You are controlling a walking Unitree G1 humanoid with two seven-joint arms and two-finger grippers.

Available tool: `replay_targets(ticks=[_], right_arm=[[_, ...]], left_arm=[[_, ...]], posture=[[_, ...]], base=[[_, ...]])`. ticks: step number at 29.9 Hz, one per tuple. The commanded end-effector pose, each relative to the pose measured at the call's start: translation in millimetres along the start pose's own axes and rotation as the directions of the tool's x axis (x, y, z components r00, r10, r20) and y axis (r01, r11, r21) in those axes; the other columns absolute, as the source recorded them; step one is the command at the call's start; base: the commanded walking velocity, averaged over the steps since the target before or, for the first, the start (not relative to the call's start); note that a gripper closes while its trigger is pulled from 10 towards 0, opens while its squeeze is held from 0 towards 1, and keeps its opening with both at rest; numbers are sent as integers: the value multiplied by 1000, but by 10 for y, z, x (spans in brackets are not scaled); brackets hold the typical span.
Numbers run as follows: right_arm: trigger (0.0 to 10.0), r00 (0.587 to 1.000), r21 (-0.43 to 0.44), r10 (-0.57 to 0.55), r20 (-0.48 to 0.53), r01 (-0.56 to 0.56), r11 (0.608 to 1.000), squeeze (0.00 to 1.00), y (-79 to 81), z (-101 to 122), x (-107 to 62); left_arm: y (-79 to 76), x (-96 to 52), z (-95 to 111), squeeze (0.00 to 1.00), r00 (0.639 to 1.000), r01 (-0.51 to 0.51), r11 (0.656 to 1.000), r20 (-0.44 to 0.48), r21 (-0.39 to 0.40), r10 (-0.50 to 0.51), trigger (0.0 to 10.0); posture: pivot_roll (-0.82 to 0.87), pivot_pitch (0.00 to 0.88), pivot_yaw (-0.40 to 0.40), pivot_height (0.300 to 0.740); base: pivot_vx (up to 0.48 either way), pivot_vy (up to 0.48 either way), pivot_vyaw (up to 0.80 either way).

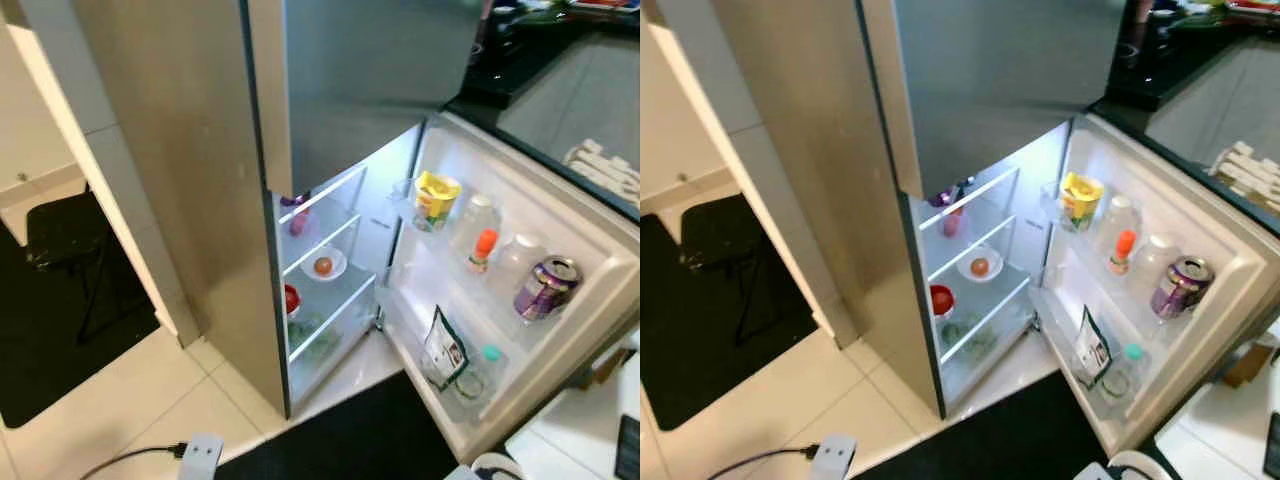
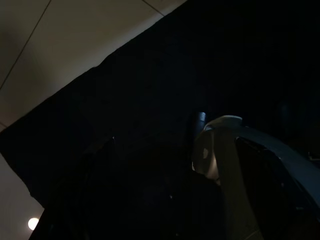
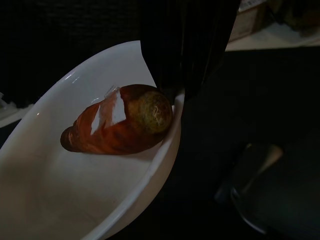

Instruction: Restocking fridge

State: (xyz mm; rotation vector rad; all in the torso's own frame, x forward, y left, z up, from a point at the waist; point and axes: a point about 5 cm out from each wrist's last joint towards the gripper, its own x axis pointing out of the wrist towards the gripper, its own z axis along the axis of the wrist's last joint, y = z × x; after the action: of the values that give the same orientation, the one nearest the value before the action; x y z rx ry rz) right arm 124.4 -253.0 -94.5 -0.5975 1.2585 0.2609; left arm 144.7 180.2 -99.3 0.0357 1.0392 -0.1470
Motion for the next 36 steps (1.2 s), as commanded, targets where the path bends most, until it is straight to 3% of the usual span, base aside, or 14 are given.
replay_targets(ticks=[1, 5, 28, 36], right_arm=[[10000, 1000, 1, 3, -12, -3, 1000, 0, 32, -35, 1], [10000, 1000, 14, 10, -13, -10, 1000, 0, 50, -43, 2], [10000, 1000, -2, -14, -15, 14, 1000, 0, 28, -54, 0], [10000, 999, -49, -45, -2, 44, 998, 0, -31, 1, -1]], left_arm=[[11, 0, 8, 0, 1000, 1, 1000, -2, 3, -1, 10000], [6, 2, 11, 0, 1000, 6, 1000, -4, 5, -6, 10000], [-62, 13, 5, 0, 999, 39, 999, -17, 26, -39, 10000], [-76, 17, 12, 0, 998, 62, 997, -27, 39, -61, 10000]], posture=[[-8, 0, -17, 740], [-8, 0, -17, 740], [-7, 0, -18, 740], [-8, 0, -14, 740]], base=[[0, 0, 0], [0, 0, 105], [0, 0, 779], [0, -167, 0]])
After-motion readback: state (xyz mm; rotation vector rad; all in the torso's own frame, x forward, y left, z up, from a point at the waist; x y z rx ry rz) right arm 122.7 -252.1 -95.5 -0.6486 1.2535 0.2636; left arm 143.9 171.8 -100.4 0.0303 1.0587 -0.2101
